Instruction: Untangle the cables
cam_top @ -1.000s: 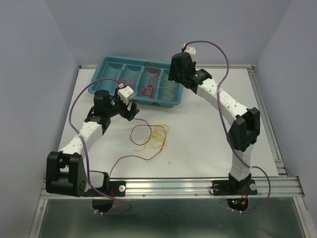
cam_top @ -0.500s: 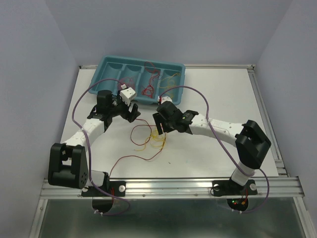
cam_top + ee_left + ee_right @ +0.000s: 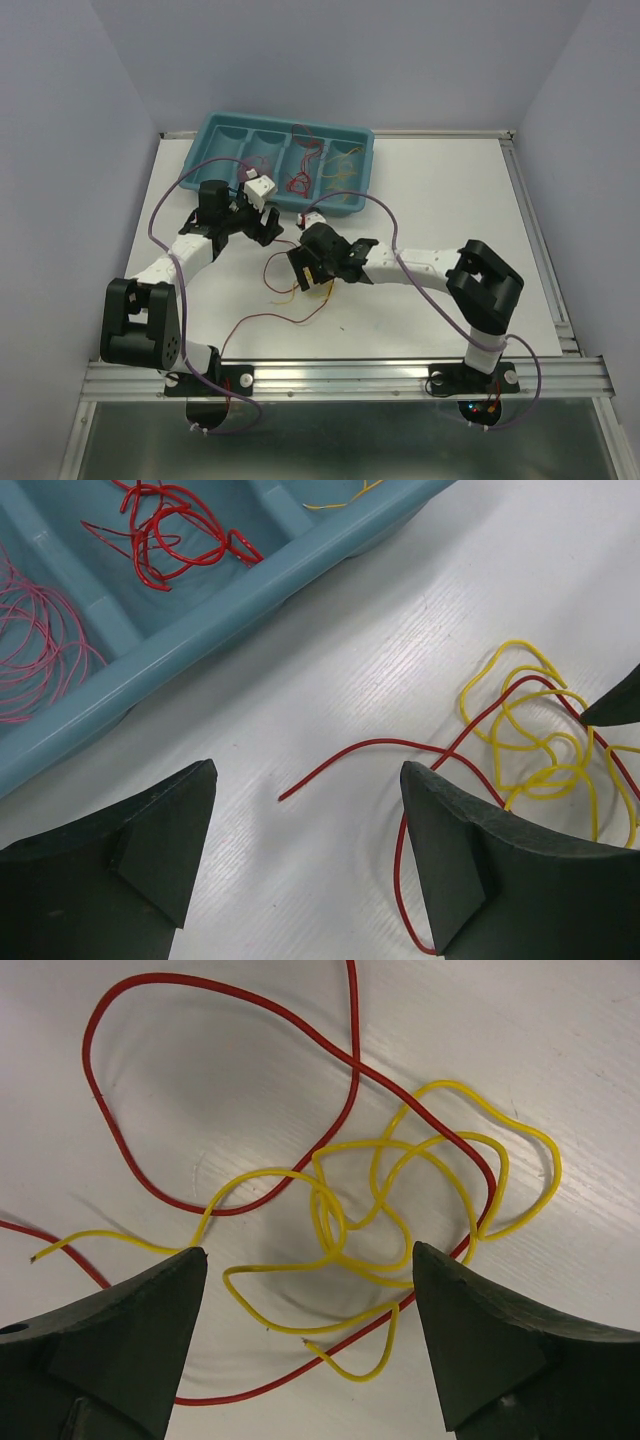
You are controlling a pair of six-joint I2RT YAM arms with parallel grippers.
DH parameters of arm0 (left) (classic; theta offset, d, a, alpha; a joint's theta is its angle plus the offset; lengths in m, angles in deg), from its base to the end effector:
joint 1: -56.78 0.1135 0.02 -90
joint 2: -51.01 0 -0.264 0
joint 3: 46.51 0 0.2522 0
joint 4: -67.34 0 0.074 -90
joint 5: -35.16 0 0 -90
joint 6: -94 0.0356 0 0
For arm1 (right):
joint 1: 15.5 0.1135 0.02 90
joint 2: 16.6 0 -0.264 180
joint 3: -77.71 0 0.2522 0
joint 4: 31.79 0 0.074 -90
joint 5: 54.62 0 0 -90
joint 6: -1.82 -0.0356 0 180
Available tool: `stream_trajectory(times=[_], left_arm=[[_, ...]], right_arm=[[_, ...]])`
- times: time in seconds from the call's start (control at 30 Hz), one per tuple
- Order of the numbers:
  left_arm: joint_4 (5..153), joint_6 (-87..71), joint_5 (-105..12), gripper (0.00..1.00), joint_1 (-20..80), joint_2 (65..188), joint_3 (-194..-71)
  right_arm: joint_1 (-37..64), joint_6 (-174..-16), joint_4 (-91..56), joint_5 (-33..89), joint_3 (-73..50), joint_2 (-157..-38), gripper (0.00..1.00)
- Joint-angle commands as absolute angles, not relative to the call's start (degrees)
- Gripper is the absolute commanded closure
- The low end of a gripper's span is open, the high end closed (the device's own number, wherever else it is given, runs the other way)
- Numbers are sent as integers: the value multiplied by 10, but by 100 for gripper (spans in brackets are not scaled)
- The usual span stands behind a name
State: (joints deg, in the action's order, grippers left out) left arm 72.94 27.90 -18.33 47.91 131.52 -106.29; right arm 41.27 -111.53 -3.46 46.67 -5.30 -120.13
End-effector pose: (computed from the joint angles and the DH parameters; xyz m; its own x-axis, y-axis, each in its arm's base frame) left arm 0.2974 -0.0679 0.2391 -0.1370 0.3510 -0.9263 0.7725 0.6232 0.1218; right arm 0.2193 0.3221 0.1998 -0.6760 -0.3226 -0.6626 -0.5247 0.8420 0.1255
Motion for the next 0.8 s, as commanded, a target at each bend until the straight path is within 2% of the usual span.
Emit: stream_trajectory(times=[0.0, 0.07, 0.13, 0.17, 0.27, 0.3, 0.37, 0.6, 0.77], left_arm=[[726, 283, -178, 14, 482, 1312, -1089], [726, 283, -178, 14, 482, 1312, -1089], [727, 283, -178, 14, 482, 1313, -1089], [727, 283, -178, 14, 482, 1311, -1089], [727, 284, -178, 14, 482, 1311, -1089], [727, 285, -177, 14, 482, 1310, -1089], [727, 285, -174, 14, 482, 1310, -1089], [739, 298, -143, 14, 483, 1299, -1087], [740, 304, -132, 14, 482, 1283, -1083]], right_arm=[[414, -1121, -69, 451, -71, -1223, 14], [414, -1128, -69, 459, -74, -1242, 18], [414, -1133, -65, 460, -79, -1250, 33], [414, -1134, -65, 458, -79, -1246, 52], [414, -1135, -69, 422, -73, -1226, 69], [414, -1131, -76, 400, -70, -1206, 86], [414, -1127, -93, 376, -52, -1163, 100], [414, -1117, -120, 253, -4, -1003, 100], [414, -1106, -126, 260, 22, -911, 100]])
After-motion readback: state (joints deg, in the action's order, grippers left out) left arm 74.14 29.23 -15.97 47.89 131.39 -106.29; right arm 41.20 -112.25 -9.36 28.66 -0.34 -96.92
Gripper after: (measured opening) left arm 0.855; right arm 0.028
